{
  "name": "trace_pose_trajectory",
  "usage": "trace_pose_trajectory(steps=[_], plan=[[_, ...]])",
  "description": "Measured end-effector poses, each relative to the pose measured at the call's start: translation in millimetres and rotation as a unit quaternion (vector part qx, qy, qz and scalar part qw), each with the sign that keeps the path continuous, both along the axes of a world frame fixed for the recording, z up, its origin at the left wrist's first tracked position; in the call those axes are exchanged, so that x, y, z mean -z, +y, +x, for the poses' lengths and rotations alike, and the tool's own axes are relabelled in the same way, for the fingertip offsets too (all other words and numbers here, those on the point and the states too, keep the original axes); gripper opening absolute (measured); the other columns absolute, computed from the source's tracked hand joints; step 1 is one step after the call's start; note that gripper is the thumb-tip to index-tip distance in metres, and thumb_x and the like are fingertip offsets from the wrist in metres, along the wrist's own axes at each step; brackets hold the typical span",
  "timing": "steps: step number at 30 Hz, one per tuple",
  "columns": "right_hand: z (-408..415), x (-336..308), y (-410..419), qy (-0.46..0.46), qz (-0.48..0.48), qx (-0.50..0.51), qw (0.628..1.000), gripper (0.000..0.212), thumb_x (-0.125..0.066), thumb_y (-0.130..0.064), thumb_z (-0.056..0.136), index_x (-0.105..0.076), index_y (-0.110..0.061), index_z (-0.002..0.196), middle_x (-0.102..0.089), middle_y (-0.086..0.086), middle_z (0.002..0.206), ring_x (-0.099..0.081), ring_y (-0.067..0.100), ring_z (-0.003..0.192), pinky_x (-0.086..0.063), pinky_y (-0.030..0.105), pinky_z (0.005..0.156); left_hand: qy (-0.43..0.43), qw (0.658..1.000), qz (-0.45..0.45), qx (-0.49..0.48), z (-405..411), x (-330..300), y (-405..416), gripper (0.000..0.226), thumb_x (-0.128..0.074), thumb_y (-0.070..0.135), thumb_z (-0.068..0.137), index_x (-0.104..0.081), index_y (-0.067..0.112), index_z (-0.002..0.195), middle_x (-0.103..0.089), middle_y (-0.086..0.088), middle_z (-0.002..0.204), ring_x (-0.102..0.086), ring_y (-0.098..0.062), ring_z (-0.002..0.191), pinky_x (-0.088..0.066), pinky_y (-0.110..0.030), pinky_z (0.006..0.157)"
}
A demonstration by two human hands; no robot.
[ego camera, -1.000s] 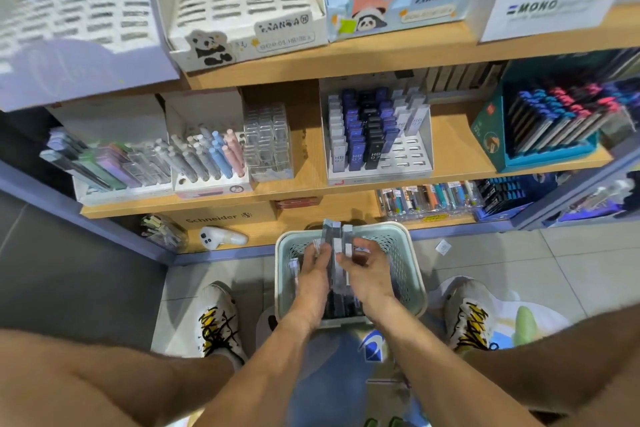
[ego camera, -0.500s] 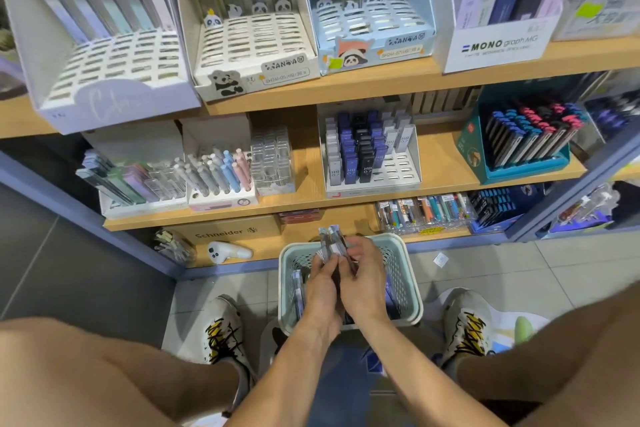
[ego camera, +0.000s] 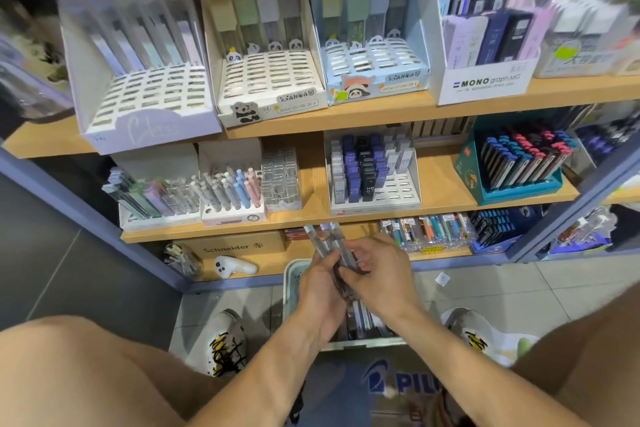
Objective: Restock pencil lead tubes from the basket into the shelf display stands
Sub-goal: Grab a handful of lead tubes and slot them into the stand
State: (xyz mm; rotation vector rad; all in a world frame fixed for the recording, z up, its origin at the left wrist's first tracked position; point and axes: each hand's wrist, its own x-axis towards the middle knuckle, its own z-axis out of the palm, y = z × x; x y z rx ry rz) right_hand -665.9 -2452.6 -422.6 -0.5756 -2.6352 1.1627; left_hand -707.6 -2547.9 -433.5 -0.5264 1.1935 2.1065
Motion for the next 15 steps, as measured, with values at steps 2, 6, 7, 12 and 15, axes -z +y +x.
trace_pose_trajectory(steps=[2,6,7,12,15], plan=[[-1.5,-23.7,10.0,-0.017,0.023,-0.028,0.999,0.042,-0.086,-0.023,0.076,-0.073,-0.032,0.115,-0.061,-0.009,0.095,-0.061,0.009,0.088,-0.054,0.027,0.084,0.021,1.000,0.005,0.023,-3.6,-15.7,-1.4,0.037,-0.049,0.016,0.106,-0.057,0.006,0.140,-0.076,-0.016,0.104,-0.072,-0.029,0.086,-0.053,-0.037,0.069],[-7.6,-61.0,25.0,-0.008,-0.045,-0.048,0.998,0.034,-0.089,-0.020,0.074,-0.074,-0.029,0.103,-0.066,-0.012,0.079,-0.060,-0.006,0.069,-0.045,0.007,0.063,0.056,0.995,0.005,0.079,-14.1,-49.7,-4.9,0.038,-0.057,0.021,0.104,-0.058,0.010,0.141,-0.072,-0.022,0.124,-0.073,-0.027,0.091,-0.057,-0.038,0.069],[-9.9,-68.3,28.4,-0.003,-0.073,-0.048,0.996,0.033,-0.090,-0.020,0.074,-0.073,-0.028,0.101,-0.067,-0.010,0.079,-0.061,-0.006,0.069,-0.045,0.007,0.063,0.065,0.994,-0.002,0.091,-16.4,-59.1,-6.2,0.038,-0.058,0.022,0.104,-0.058,0.010,0.140,-0.071,-0.023,0.126,-0.072,-0.026,0.088,-0.058,-0.038,0.068],[-17.9,-88.6,35.2,-0.011,-0.082,-0.074,0.994,0.035,-0.083,-0.022,0.080,-0.062,-0.033,0.105,-0.068,-0.006,0.087,-0.064,0.004,0.080,-0.053,0.018,0.072,0.094,0.988,-0.010,0.121,-28.2,-81.0,-9.3,0.031,-0.059,0.021,0.105,-0.061,0.009,0.133,-0.075,-0.019,0.114,-0.072,-0.021,0.082,-0.057,-0.034,0.062],[-17.3,-84.9,33.2,-0.005,-0.055,-0.056,0.997,0.029,-0.078,-0.023,0.082,-0.060,-0.036,0.100,-0.067,-0.008,0.085,-0.064,0.002,0.079,-0.054,0.022,0.072,0.088,0.990,-0.006,0.107,-28.6,-77.7,-6.0,0.028,-0.058,0.020,0.105,-0.062,0.004,0.129,-0.075,-0.019,0.106,-0.072,-0.026,0.088,-0.057,-0.039,0.071]])
